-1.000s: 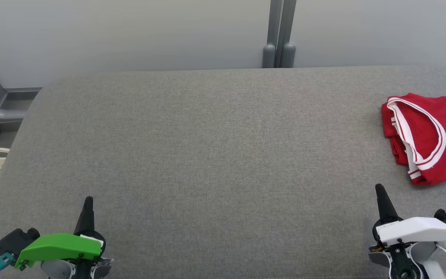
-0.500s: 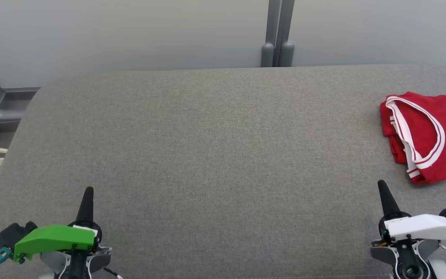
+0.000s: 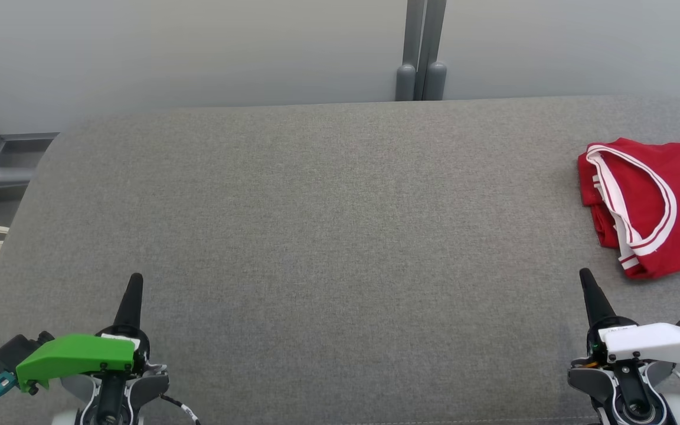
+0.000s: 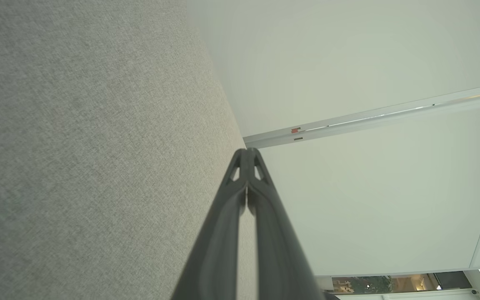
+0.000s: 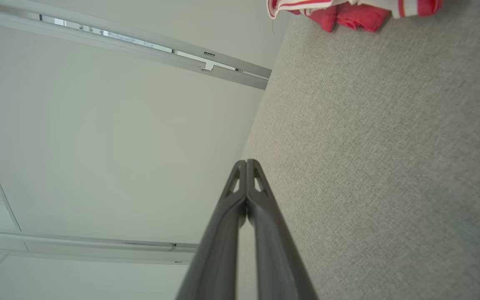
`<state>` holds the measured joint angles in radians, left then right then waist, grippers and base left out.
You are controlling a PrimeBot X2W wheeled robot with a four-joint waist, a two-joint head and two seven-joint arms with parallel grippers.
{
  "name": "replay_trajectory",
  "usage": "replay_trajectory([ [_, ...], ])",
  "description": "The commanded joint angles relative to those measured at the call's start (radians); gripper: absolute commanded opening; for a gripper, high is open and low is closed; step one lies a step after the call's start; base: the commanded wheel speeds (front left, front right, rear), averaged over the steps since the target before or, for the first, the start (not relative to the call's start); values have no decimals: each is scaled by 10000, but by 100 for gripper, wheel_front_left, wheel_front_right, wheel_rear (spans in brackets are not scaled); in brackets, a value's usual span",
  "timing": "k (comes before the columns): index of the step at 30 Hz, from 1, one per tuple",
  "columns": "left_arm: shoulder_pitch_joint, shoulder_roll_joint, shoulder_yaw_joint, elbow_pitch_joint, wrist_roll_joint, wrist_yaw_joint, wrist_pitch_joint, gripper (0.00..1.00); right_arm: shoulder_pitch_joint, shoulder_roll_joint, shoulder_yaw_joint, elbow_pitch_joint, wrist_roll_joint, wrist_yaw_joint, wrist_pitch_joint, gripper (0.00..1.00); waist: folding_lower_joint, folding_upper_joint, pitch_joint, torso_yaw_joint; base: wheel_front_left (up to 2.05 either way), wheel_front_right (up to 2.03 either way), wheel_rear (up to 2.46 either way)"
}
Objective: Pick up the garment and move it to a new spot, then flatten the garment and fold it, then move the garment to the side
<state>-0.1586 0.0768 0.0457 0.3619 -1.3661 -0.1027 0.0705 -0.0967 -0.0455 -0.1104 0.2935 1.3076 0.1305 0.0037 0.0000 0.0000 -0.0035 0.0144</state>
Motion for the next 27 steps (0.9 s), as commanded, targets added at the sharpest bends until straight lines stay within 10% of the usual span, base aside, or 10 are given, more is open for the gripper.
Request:
replay_trajectory([
  [1, -294, -3, 78, -41, -147, -57, 66, 0, -180, -59, -38, -122, 248, 4, 55, 0, 0, 0, 2, -4, 0, 0, 0],
  [27, -694, -194, 406, 57, -1789, -245, 638, 0, -175, -65, -237, -395, 2239, 4, 514, 0, 0, 0, 54, -102, 0, 0, 0],
])
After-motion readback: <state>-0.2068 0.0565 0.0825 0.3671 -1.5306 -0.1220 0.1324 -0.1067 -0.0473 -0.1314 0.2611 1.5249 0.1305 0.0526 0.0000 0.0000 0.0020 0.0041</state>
